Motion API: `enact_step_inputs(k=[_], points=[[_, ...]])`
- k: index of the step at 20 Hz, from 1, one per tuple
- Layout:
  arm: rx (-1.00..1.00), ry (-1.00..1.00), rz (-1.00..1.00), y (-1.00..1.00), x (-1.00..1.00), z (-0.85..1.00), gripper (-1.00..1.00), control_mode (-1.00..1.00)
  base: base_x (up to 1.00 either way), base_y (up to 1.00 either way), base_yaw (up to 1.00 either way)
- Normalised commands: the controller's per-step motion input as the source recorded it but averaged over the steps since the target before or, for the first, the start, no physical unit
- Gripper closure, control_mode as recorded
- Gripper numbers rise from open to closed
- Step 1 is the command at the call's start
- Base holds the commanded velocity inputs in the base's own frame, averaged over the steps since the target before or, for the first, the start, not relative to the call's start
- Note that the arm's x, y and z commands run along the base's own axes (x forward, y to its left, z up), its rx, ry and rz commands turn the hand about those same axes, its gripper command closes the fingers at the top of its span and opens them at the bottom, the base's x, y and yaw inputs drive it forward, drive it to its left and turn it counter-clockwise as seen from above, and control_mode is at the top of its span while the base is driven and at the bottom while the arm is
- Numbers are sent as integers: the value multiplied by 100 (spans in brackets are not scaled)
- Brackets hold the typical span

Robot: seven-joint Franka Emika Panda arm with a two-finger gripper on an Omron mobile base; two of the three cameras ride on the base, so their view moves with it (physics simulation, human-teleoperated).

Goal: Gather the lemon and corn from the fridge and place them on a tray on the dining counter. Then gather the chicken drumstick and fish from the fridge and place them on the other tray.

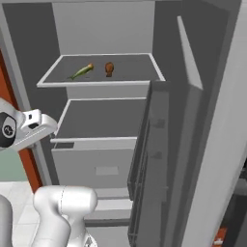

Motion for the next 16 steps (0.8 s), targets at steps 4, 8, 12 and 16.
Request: enact_step_inputs(k=[4, 8, 12, 16], points=[[0, 0, 0, 0, 0, 0, -100, 100, 29, -3, 0], [0, 0, 0, 0, 0, 0, -100, 100, 14, 0, 0], [0, 0, 0, 0, 0, 0, -100, 100, 34, -6, 0], [0, 0, 0, 0, 0, 0, -100, 100, 46, -10, 0]])
